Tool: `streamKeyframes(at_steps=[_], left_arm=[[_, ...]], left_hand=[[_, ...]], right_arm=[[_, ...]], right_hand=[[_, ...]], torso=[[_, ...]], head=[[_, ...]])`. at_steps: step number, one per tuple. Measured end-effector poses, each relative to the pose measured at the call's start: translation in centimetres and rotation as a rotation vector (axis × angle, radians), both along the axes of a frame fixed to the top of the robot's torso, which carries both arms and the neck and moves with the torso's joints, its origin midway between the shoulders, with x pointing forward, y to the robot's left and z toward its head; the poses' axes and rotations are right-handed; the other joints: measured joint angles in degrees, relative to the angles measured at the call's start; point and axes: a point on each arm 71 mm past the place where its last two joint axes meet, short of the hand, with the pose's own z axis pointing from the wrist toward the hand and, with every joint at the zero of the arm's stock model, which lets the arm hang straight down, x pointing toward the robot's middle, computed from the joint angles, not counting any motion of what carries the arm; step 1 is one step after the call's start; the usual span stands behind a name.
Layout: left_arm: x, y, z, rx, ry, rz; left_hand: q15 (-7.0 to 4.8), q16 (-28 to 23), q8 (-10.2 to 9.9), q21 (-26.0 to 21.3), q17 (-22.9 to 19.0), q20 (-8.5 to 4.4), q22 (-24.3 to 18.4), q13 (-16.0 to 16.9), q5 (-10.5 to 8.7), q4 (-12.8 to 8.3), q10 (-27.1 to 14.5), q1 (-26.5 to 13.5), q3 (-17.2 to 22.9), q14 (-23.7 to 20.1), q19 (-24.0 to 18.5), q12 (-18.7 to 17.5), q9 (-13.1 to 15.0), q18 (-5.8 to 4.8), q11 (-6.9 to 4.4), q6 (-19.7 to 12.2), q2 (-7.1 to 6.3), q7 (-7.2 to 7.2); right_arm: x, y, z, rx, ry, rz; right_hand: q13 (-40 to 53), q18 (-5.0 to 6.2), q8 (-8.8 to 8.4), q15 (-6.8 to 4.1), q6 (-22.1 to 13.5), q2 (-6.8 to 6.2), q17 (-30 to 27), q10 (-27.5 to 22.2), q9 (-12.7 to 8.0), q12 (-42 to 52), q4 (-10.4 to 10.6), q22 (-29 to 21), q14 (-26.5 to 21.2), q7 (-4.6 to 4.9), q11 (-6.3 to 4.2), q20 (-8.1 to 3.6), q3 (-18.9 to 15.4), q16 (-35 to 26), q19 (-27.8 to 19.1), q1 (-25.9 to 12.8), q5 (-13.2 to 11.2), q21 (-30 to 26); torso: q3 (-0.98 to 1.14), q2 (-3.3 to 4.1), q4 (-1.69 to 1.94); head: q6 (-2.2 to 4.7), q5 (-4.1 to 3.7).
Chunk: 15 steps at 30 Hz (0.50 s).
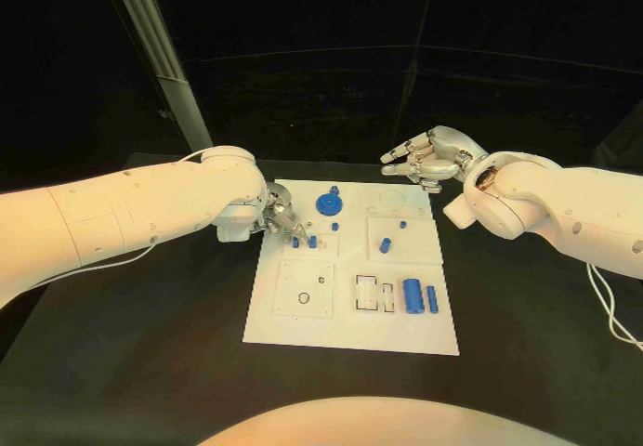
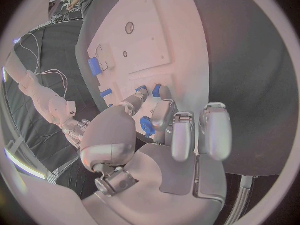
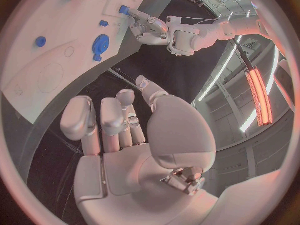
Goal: Assemble the parts on the task board
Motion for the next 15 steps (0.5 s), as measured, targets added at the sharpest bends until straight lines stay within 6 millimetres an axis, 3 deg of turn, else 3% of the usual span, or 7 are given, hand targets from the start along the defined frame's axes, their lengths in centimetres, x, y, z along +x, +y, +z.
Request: streamKeyframes(at_steps=[3, 7, 9, 11, 13, 15], left_arm=[[0.0, 0.2, 0.0, -0.006, -0.007, 0.008], [0.0, 0.8, 0.1, -0.030, -0.028, 0.027], [-0.1, 1.2, 0.2, -0.056, -0.043, 0.038], [-0.1, 1.6, 0.4, -0.100, -0.069, 0.049], [-0.1, 1.8, 0.7, -0.143, -0.096, 0.054], [-0.1, 1.9, 1.0, -0.203, -0.133, 0.052]], left_hand=[[0.00, 0.00, -0.01, 0.00, 0.00, -0.14, 0.00, 0.00, 0.00, 0.14, 0.00, 0.13, -0.13, 0.00, 0.14, 0.00, -0.06, 0.00, 0.00, 0.00, -0.13, 0.00], [0.00, -1.03, -1.71, -1.17, 0.00, -0.27, 0.00, 0.00, 0.00, -0.05, -0.60, 2.44, 0.54, 0.00, -0.61, -2.07, -1.01, -0.01, -0.21, -1.10, 0.18, 0.40], [0.00, -3.85, -3.70, -4.39, 0.00, -0.12, -0.72, -2.23, 0.00, -1.44, -3.07, 4.84, 1.94, 0.00, -3.37, -7.99, -2.55, 0.10, 0.33, -3.16, 0.76, 1.12], [0.11, -7.46, -5.39, -8.37, -0.12, 0.20, -4.36, -5.88, 0.79, -3.05, -6.25, 6.76, 3.54, 0.07, -6.46, -15.48, -4.38, 1.63, 0.93, -4.08, 1.17, 1.79], [0.85, -13.45, -6.81, -14.93, -4.54, 0.66, -11.00, -11.84, 1.60, -4.65, -11.14, 8.36, 5.15, -0.46, -11.15, -26.89, -6.31, 3.30, 1.61, -4.60, 1.37, 2.30], [1.31, -18.31, -8.36, -20.55, -8.75, 1.15, -16.22, -16.32, 1.60, -6.15, -13.35, 9.83, 6.65, -1.15, -13.84, -33.61, -8.95, 3.61, 2.25, -4.38, 1.19, 2.60]], right_arm=[[0.0, 0.0, 0.0, 0.000, 0.000, 0.000], [0.0, 0.0, 0.0, 0.000, 0.000, 0.000], [0.0, 0.0, 0.0, 0.000, 0.000, 0.000], [0.0, 0.0, 0.0, 0.000, 0.000, -0.001], [0.0, -0.1, 0.0, 0.000, 0.000, -0.001], [0.0, -0.1, 0.0, -0.001, 0.000, -0.002]], right_hand=[[0.00, 0.00, 0.00, 0.00, 0.00, 0.00, 0.00, 0.00, 0.00, 0.00, 0.00, 0.00, 0.00, 0.00, 0.00, 0.00, 0.00, 0.00, 0.00, 0.00, 0.00, 0.00], [0.00, 0.00, 0.00, 0.00, 0.00, 0.00, 0.00, 0.00, 0.00, 0.00, 0.00, 0.01, 0.00, 0.00, 0.00, 0.00, 0.00, 0.00, 0.00, 0.00, 0.00, 0.00], [0.00, 0.00, 0.00, 0.00, 0.00, 0.00, 0.00, 0.00, 0.00, 0.00, 0.00, 0.00, 0.00, 0.00, 0.00, 0.00, 0.00, 0.00, 0.00, 0.00, 0.00, 0.00], [0.01, 0.00, 0.00, 0.00, 0.00, 0.00, 0.00, 0.00, 0.00, 0.00, 0.00, 0.01, 0.00, 0.00, 0.00, 0.00, 0.00, 0.00, 0.00, 0.00, 0.00, 0.00], [0.00, 0.00, 0.00, 0.00, 0.00, 0.00, 0.00, 0.00, 0.00, 0.00, 0.00, 0.01, 0.00, 0.00, 0.00, 0.00, 0.00, 0.00, 0.00, 0.00, 0.00, 0.00], [0.01, 0.00, 0.00, 0.00, 0.00, 0.00, 0.00, 0.00, 0.00, 0.00, 0.00, 0.01, 0.00, 0.00, 0.00, 0.00, 0.00, 0.00, 0.00, 0.00, 0.00, 0.00]], torso=[[-0.01, 0.00, 0.00], [-0.02, 0.00, 0.00], [-0.03, 0.00, 0.01], [-0.03, 0.00, 0.01], [-0.03, 0.00, 0.03], [-0.03, 0.00, 0.04]], head=[[0.05, 0.00], [0.12, 0.05], [0.14, 0.06], [0.16, 0.05], [0.23, -0.02], [0.26, -0.08]])
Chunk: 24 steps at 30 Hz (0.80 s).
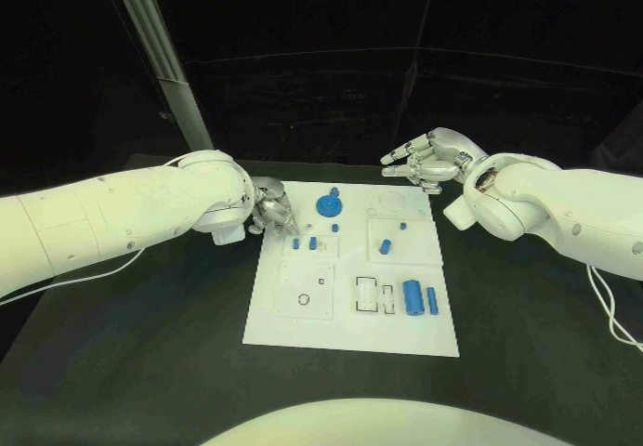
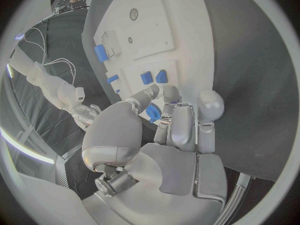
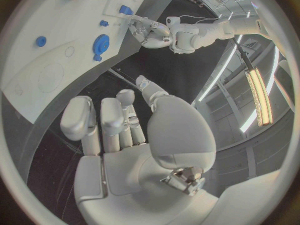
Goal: Assemble the parts on the task board
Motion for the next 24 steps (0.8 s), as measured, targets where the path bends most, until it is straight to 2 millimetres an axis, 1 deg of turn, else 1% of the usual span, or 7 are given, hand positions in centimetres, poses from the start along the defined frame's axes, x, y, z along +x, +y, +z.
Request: streamKeyframes(at_steps=[4, 6, 11, 13, 16, 20, 24], left_arm=[[-0.1, -0.3, 0.8, -0.121, -0.090, -0.027], [-0.1, -0.7, 1.2, -0.175, -0.137, -0.046], [0.0, -2.4, 2.2, -0.298, -0.277, -0.108], [0.1, -3.3, 2.3, -0.328, -0.335, -0.140], [0.2, -4.0, 2.2, -0.339, -0.390, -0.175], [0.3, -4.9, 1.3, -0.305, -0.451, -0.236], [0.5, -5.8, 0.4, -0.241, -0.487, -0.299]], left_hand=[[0.65, -5.70, -1.31, -7.96, -5.09, 0.56, -7.53, -2.64, -1.58, -1.29, -1.47, 1.70, -0.03, -1.66, -3.71, -2.76, -2.96, 1.30, 0.49, 0.61, -1.32, 0.77], [0.99, -9.17, -2.35, -12.23, -8.21, 0.88, -11.39, -3.40, -1.60, -1.41, -2.58, 2.64, -1.03, -3.50, -6.21, -3.60, -4.39, 2.60, 0.94, 0.05, -2.26, 1.33], [2.30, -24.05, -5.11, -18.24, -21.13, 2.14, -15.59, -8.09, -1.60, -3.06, -5.73, 8.89, -2.05, -10.93, -8.90, -8.11, -9.04, 2.63, 2.08, -0.49, -2.59, 2.70], [2.79, -27.00, -6.34, -19.79, -23.34, 2.32, -16.64, -11.40, -1.60, -3.79, -6.11, 11.44, -2.16, -11.98, -9.08, -10.47, -11.46, 2.62, 2.47, -0.11, -2.58, 3.38], [3.10, -28.59, -7.76, -20.90, -24.44, 2.68, -17.45, -17.03, -1.60, -4.46, -6.17, 14.07, -2.86, -11.79, -8.49, -14.00, -15.10, 2.62, 3.03, 1.16, -2.70, 3.76], [2.86, -28.46, -9.29, -20.89, -24.57, 2.65, -17.65, -23.17, -1.60, -4.61, -6.34, 15.79, -4.26, -9.53, -6.68, -17.35, -18.84, 2.62, 3.36, 2.06, -3.05, 3.47], [2.78, -21.96, -10.33, -19.66, -19.28, 2.64, -17.06, -28.25, -1.60, -3.88, -6.85, 16.05, -5.62, -4.90, -3.98, -19.57, -21.77, 2.62, 3.57, 2.17, -3.31, 3.36]], right_arm=[[0.0, -0.1, 0.0, 0.000, 0.000, -0.001], [0.0, -0.1, 0.0, -0.001, 0.000, -0.002], [0.1, -0.1, 0.0, -0.001, -0.001, -0.005], [0.2, -0.1, 0.0, -0.001, -0.002, -0.005], [0.2, 0.0, -0.1, -0.001, -0.003, -0.004], [0.3, 0.1, -0.1, -0.001, -0.005, -0.002], [0.3, 0.2, -0.1, -0.002, -0.010, 0.001]], right_hand=[[0.00, 0.00, 0.00, 0.00, 0.00, 0.00, 0.00, 0.00, 0.00, 0.00, 0.00, 0.00, 0.00, 0.00, 0.00, 0.00, 0.00, 0.00, 0.00, 0.00, 0.00, 0.00], [0.00, 0.00, 0.00, 0.00, 0.00, 0.00, 0.00, 0.00, 0.00, 0.00, 0.00, 0.00, 0.00, 0.00, 0.00, 0.00, 0.00, 0.00, 0.00, 0.00, 0.00, 0.00], [-0.28, 0.00, 0.00, 0.00, 0.00, 0.00, -0.28, 0.00, 0.11, -0.25, -0.19, -0.31, 0.00, 0.00, 0.00, 0.00, 0.19, -0.50, 0.00, 0.00, 0.00, -0.26], [-0.47, 0.00, 0.00, 0.00, 0.23, 0.00, -0.47, -0.14, 0.25, -0.37, -0.19, -0.67, 0.00, -0.23, -0.13, -0.03, 0.19, -0.75, -0.03, 0.00, 0.00, -0.63], [-1.87, 0.93, 0.21, 0.00, 0.95, 0.00, -1.65, -1.40, 0.43, -1.97, -0.51, -2.34, 0.00, -0.10, -0.14, -0.31, 0.51, -2.21, -0.98, 0.00, 0.00, -1.98], [-3.58, 0.92, 0.21, 0.02, 1.45, 0.00, -2.53, -2.14, 0.51, -3.76, -0.71, -3.92, -0.02, -0.19, -0.13, -0.21, 0.71, -3.35, -1.44, 0.00, 0.00, -3.07], [-4.67, 0.92, 0.21, 0.22, 1.85, 0.00, -2.85, -2.87, 0.57, -4.86, -0.90, -4.42, -0.22, -0.20, -0.22, -0.27, 0.90, -3.90, -1.79, 0.00, 0.00, -3.55]], torso=[[0.01, 0.00, 0.01], [0.02, 0.00, 0.02], [0.01, 0.01, 0.02], [0.00, 0.01, 0.00], [-0.01, 0.02, -0.04], [-0.01, 0.04, -0.11], [-0.01, 0.06, -0.15]], head=[[0.18, -0.08], [0.27, -0.13], [0.61, -0.31], [0.77, -0.35], [0.90, -0.42], [1.09, -0.57], [1.16, -0.70]])
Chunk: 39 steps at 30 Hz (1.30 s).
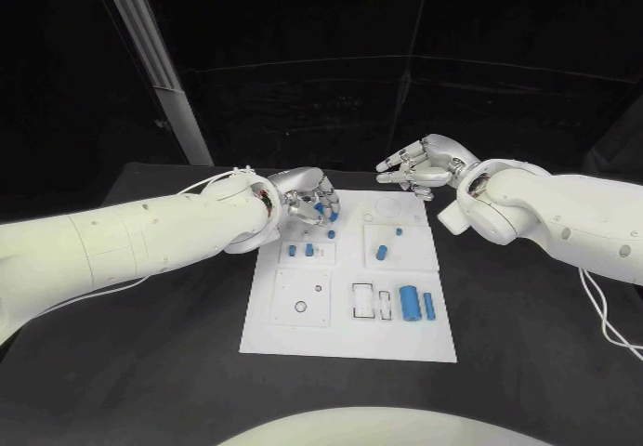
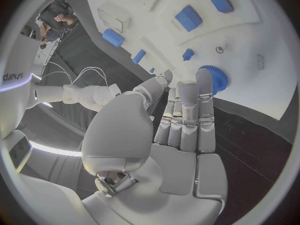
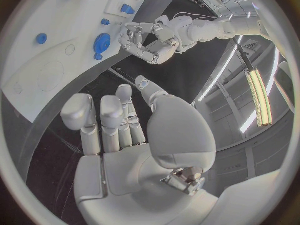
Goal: Assemble the parts on the task board
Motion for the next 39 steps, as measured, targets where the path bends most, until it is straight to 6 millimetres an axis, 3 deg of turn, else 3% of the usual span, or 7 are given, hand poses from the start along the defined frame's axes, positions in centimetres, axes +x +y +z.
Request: streamKeyframes(at_steps=[4, 7, 10, 13, 23, 25, 39], left_arm=[[0.3, -0.7, -0.7, 0.072, -0.041, -0.031], [0.4, -1.1, -1.2, 0.120, -0.058, -0.051], [0.4, -1.5, -1.6, 0.165, -0.068, -0.069], [0.5, -1.8, -1.9, 0.202, -0.073, -0.082], [0.7, -2.3, -2.5, 0.273, -0.066, -0.095], [0.7, -2.3, -2.5, 0.281, -0.064, -0.095], [0.8, -2.9, -2.7, 0.309, -0.057, -0.098]], left_hand=[[-0.02, 8.50, -0.27, 7.27, 7.23, -0.11, 6.70, -4.45, 0.00, 0.70, 0.00, 0.02, -1.02, 4.26, 5.01, -1.38, -2.66, -0.01, -0.01, 0.83, -0.02, -0.23], [-0.20, 14.77, -0.27, 14.99, 12.75, -0.28, 14.12, -7.12, 0.00, 1.28, 0.01, 0.02, -1.60, 5.86, 9.22, -1.74, -4.27, -1.81, 0.00, 1.74, -0.02, -0.15], [-0.20, 17.83, -0.50, 18.91, 15.40, -0.45, 17.96, -9.18, 0.00, 1.66, 0.02, 0.02, -1.98, 5.86, 11.14, -1.84, -5.59, -1.81, 0.01, 2.21, -0.02, -0.22], [-0.41, 19.16, -0.50, 20.99, 16.50, -0.75, 20.11, -10.56, 0.00, 2.02, 0.03, 0.24, -2.35, 6.06, 11.95, -1.84, -6.50, -2.67, 0.01, 2.32, -0.24, -0.33], [-0.41, 18.96, -0.50, 24.30, 15.69, -0.54, 23.54, -12.59, 0.00, 2.19, 0.06, 0.92, -2.51, 6.06, 13.15, -1.84, -7.78, -2.67, 0.01, 3.14, 0.43, -0.34], [-0.41, 19.41, -0.50, 24.92, 15.72, -0.54, 24.09, -13.11, 0.00, 2.36, 0.45, 1.25, -2.33, 6.06, 13.15, -1.84, -8.09, -3.52, 0.00, 3.57, 0.77, -0.29], [-0.41, 20.18, -0.50, 26.29, 16.04, -0.31, 25.85, -14.98, 0.00, 2.83, 0.91, 2.20, -1.86, 6.06, 13.74, -1.61, -9.19, -3.53, 0.05, 4.37, 1.72, -0.32]], right_arm=[[0.0, 0.1, 0.0, -0.002, -0.004, 0.002], [0.0, 0.1, 0.0, -0.002, -0.006, 0.004], [0.0, 0.1, 0.0, -0.003, -0.009, 0.004], [0.0, 0.2, 0.0, -0.004, -0.011, 0.004], [0.0, 0.2, 0.1, -0.005, -0.014, 0.006], [0.0, 0.2, 0.1, -0.005, -0.014, 0.006], [0.0, 0.4, 0.1, -0.004, -0.015, 0.009]], right_hand=[[-0.55, 0.00, 0.00, 0.00, 0.00, 0.00, -0.10, 0.00, 0.00, -0.43, 0.00, -0.13, 0.00, 0.00, 0.01, 0.06, 0.00, -0.08, -0.06, 0.00, 0.00, -0.14], [-0.74, 0.00, 0.00, 0.00, 0.00, 0.00, -0.10, 0.00, 0.00, -0.43, 0.00, -0.13, 0.00, 0.00, 0.00, 0.06, 0.00, -0.08, -0.06, 0.00, 0.00, -0.14], [-0.87, -0.01, 0.00, 0.00, 0.00, 0.00, -0.10, -0.22, -0.01, -0.68, 0.00, -0.13, 0.00, 0.00, 0.20, 0.06, 0.00, -0.11, -0.06, 0.00, 0.00, -0.14], [-0.94, -0.01, 0.00, 0.00, 0.00, 0.00, -0.10, -0.41, -0.01, -0.68, 0.00, -0.13, 0.00, 0.00, 0.01, 0.06, 0.00, -0.28, -0.06, 0.00, 0.00, -0.14], [-1.06, -0.01, 0.00, 0.00, 0.00, 0.00, -0.09, -0.41, -0.01, -0.68, 0.00, -0.23, 0.01, 0.00, 0.01, 0.06, 0.00, -0.28, -0.06, -0.46, 0.00, -0.14], [-1.06, -0.01, 0.00, 0.00, 0.00, -0.01, -0.09, -0.41, -0.01, -0.68, 0.00, -0.22, 0.01, 0.00, 0.01, 0.06, 0.00, -0.28, -0.06, -0.46, 0.00, -0.14], [-1.05, -0.02, 0.00, 0.00, 0.00, 0.00, -0.09, -0.41, -0.02, -0.68, 0.00, -0.22, 0.01, 0.00, 0.01, 0.06, 0.00, -0.27, -0.06, -0.45, 0.00, -0.15]], torso=[[0.01, 0.01, -0.03], [0.03, 0.01, -0.04], [0.03, 0.01, -0.04], [0.04, 0.01, -0.04], [0.07, -0.01, 0.01], [0.07, -0.01, 0.04], [0.07, -0.04, 0.07]], head=[[0.08, -0.20], [0.09, -0.28], [0.10, -0.42], [0.13, -0.49], [0.02, -0.66], [0.01, -0.70], [-0.11, -0.74]])
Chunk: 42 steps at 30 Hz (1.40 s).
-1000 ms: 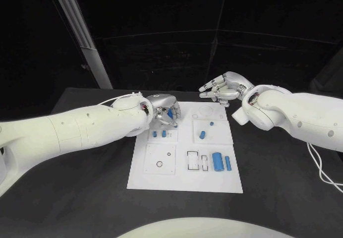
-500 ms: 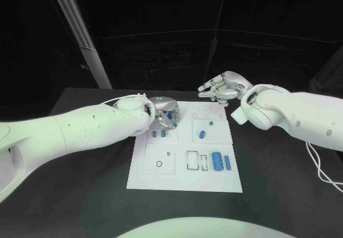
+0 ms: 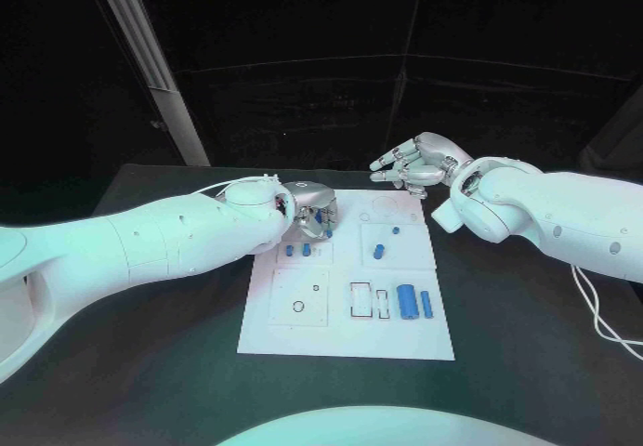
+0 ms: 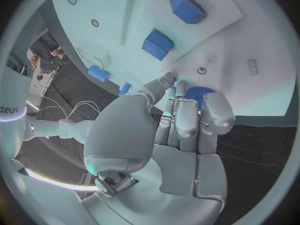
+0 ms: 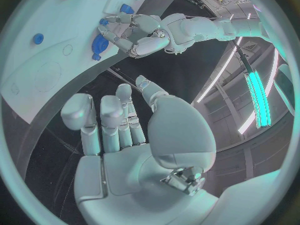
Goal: Assemble the parts on the task board
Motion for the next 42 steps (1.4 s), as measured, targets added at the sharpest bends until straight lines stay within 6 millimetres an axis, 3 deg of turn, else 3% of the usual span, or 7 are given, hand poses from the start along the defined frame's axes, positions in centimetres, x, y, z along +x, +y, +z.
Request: streamKeyframes(at_steps=[21, 33, 42], left_arm=[[0.08, -0.36, 0.07, 0.016, 0.010, 0.000], [0.02, -0.50, -0.02, 0.018, 0.015, -0.006], [0.01, 0.05, -0.09, 0.003, 0.001, 0.002]], left_hand=[[0.00, 0.49, 0.00, 1.12, -0.01, -0.19, 1.09, -0.97, 0.00, 0.16, 0.50, 0.00, 0.16, 0.00, 0.19, 0.24, -0.62, 0.00, -0.13, 0.31, 0.00, 0.06], [0.00, 1.79, 0.52, 2.82, 0.10, -0.47, 2.98, -3.03, -0.02, 0.55, 3.64, 1.56, 0.55, -0.01, 0.47, 1.79, -1.45, 0.00, -1.03, 3.53, 3.27, -1.01], [0.00, 1.93, 0.76, 3.34, -0.15, -0.62, 3.70, -3.46, -0.20, 0.37, 4.06, 2.10, 0.71, -0.01, 0.62, 1.95, -1.58, -0.57, -1.05, 3.89, 4.03, -1.25]], right_arm=[[0.01, 0.19, 0.00, 0.000, 0.000, 0.003], [0.00, 0.26, 0.00, -0.001, 0.000, 0.005], [0.01, 0.25, -0.01, -0.002, -0.001, 0.004]], right_hand=[[0.01, 0.00, 0.00, 0.00, 0.00, 0.00, 0.18, 0.00, -0.01, 0.00, 0.00, 0.10, 0.00, 0.00, 0.00, 0.00, 0.00, 0.00, 0.00, 0.00, 0.00, 0.00], [0.01, 0.00, 0.00, 0.00, 0.00, 0.00, 0.26, 0.01, -0.01, 0.00, 0.00, 0.16, 0.00, 0.00, 0.00, 0.00, 0.00, 0.01, 0.00, 0.00, 0.00, 0.00], [0.01, 0.00, 0.00, 0.00, 0.00, 0.25, 0.26, 0.01, -0.01, 0.00, 0.00, 0.16, 0.00, 0.00, 0.00, 0.00, 0.00, 0.01, 0.00, -0.24, 0.00, 0.00]], torso=[[0.01, -0.02, 0.04], [0.01, -0.02, 0.04], [0.00, -0.02, 0.04]], head=[[-0.19, -0.10], [-0.29, -0.16], [-0.25, -0.20]])
